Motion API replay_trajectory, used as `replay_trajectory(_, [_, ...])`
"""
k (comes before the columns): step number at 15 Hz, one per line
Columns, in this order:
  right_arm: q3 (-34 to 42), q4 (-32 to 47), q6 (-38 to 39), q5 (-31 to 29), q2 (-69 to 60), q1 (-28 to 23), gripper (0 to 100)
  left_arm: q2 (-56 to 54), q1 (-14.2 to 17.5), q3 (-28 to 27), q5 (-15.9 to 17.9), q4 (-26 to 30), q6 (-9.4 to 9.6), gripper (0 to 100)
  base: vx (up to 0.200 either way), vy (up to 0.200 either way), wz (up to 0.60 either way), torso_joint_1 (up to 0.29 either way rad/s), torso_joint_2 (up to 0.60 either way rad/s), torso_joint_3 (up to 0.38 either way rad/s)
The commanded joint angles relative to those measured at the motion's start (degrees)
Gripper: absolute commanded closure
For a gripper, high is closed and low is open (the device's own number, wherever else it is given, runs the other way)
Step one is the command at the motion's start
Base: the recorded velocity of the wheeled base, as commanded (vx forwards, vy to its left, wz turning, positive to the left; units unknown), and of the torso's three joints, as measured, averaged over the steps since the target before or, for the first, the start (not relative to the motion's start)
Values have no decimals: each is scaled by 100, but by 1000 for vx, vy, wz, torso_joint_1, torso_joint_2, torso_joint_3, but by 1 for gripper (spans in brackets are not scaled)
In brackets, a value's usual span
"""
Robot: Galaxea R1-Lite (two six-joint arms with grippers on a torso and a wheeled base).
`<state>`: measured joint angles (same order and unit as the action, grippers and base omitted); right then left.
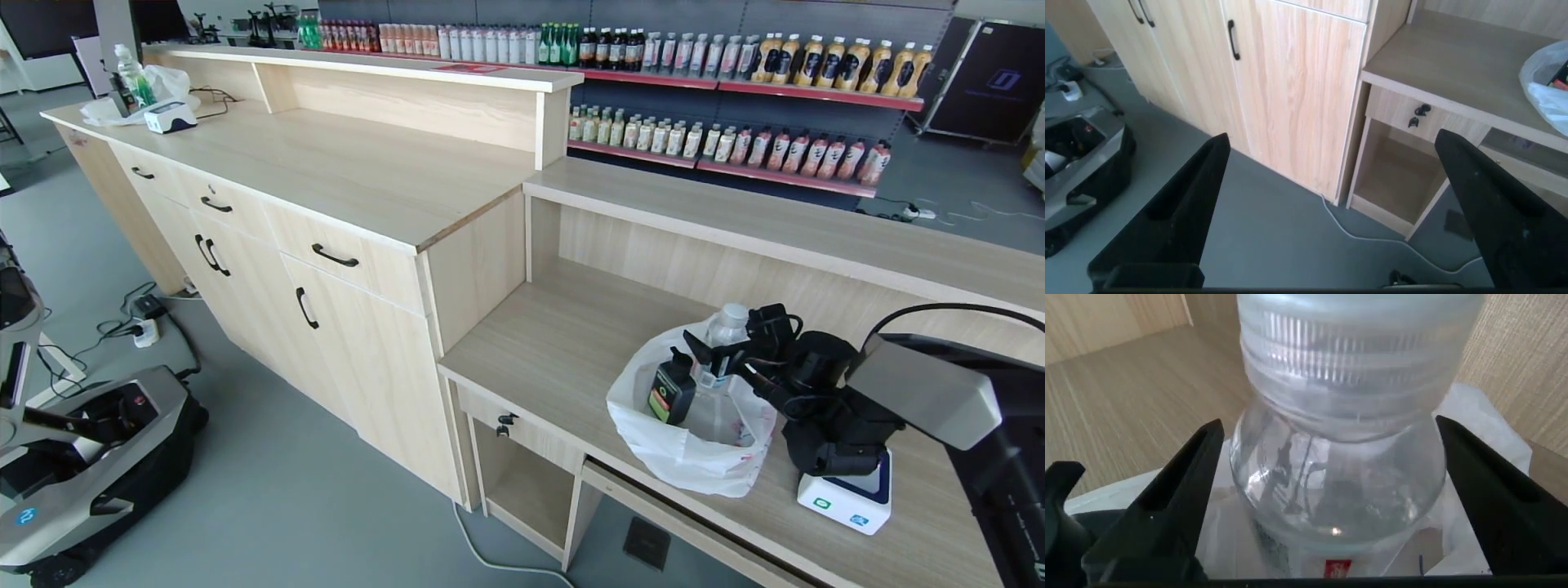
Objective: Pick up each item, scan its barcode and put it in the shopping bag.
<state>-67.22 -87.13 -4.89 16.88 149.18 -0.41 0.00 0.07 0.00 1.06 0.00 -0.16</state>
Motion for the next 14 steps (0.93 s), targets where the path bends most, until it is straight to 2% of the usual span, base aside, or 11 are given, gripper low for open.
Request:
replay_trajectory(1, [745,530,14,43,-1259,15,0,9,1,0,-1,0,-2,0,0,0,0,0,0,0])
replay_trajectory(6, [2292,1593,-276,25,-3949,-126,0,0,1,0,-1,0,-2,0,0,0,0,0,0,0])
replay_trajectory(7, [2732,2068,-689,34,-4757,-169,0,9,1,0,-9,0,-2,0,0,0,0,0,0,0])
replay_trajectory(9, [3356,2534,-1392,25,-5786,-275,0,9,1,0,-1,0,-2,0,0,0,0,0,0,0])
replay_trajectory(10, [3655,2921,-1840,-98,-6199,-380,0,0,1,0,-1,0,-2,0,0,0,-600,7,2,2])
replay_trajectory(11, [3725,3474,-2218,-177,-6656,-433,0,9,1,0,-1,0,-2,0,0,0,-600,-7,7,2])
replay_trajectory(13, [3602,4758,-2262,-388,-7552,-328,0,9,1,0,-9,0,-2,0,0,0,-600,-112,200,98])
replay_trajectory(14, [3593,5144,-2174,-686,-7895,-266,0,9,1,0,-9,0,-2,0,0,0,-600,-22,71,32])
